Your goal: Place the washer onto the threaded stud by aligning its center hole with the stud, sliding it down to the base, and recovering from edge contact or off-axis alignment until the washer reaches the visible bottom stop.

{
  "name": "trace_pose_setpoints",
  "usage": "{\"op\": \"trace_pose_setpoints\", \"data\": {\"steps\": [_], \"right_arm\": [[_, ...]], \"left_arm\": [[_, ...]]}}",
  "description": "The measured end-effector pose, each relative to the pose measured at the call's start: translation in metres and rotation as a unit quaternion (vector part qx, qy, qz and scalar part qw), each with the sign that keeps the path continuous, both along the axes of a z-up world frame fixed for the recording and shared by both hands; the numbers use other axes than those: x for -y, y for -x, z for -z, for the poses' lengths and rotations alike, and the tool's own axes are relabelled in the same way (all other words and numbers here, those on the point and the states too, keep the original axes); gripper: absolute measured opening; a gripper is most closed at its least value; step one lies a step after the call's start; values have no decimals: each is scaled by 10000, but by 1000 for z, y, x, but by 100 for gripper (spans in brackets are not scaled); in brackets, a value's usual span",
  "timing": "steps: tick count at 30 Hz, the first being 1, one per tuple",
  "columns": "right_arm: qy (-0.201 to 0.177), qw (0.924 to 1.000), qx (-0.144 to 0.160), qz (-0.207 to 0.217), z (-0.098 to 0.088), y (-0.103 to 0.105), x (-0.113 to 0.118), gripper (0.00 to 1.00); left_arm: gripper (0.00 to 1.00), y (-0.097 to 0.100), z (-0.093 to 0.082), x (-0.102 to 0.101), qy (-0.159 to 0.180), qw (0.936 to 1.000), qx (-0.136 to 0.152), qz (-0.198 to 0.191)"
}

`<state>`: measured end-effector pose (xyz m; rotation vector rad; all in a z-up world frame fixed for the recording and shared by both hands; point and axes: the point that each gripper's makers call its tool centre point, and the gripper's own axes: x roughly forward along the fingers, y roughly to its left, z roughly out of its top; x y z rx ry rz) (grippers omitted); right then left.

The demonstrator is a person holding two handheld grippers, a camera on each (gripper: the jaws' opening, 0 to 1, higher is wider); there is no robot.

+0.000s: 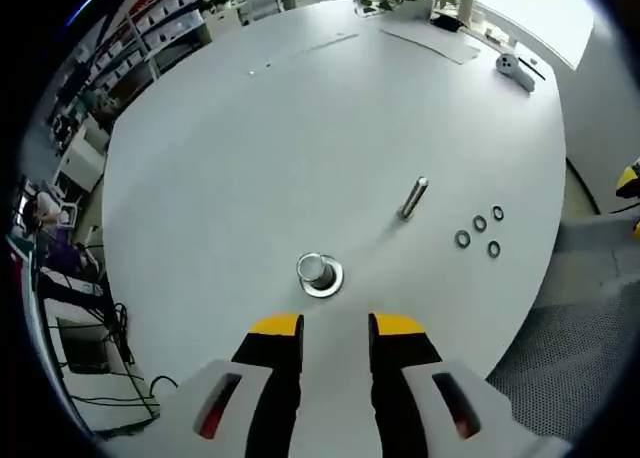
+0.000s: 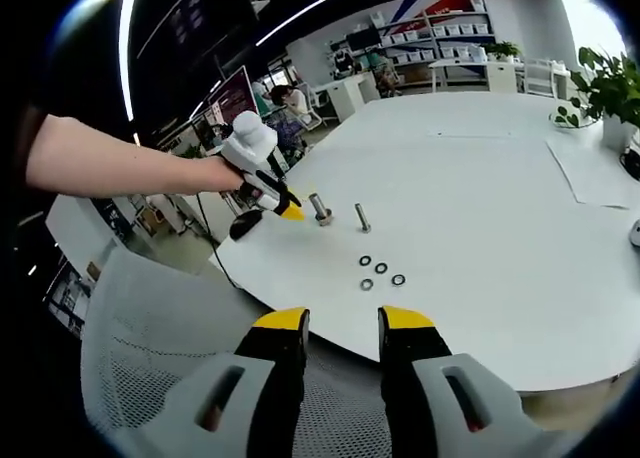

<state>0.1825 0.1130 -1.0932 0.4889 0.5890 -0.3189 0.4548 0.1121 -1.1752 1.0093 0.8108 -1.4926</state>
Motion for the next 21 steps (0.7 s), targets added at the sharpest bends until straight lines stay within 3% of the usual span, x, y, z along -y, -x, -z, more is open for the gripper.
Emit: {"op": "trace_pose_setpoints", "data": {"steps": [6,11,15,16,21], "right_arm": [[3,10000,-15,3,0,0,0,31],[5,10000,-1,58,0,1,2,31],[10,10000,-29,56,0,1,2,31],[10,10000,-35,57,0,1,2,31],[6,9999,-81,133,1,3,4,31]], "left_arm": [[27,7,-15,-1,431,9979,-298,-374],[28,12,-44,-5,902,9941,-400,-448],[30,21,-67,-7,1377,9870,-583,-585],[31,28,-76,-16,1435,9859,-601,-619],[34,47,-90,-35,1747,9762,-909,-914]]}}
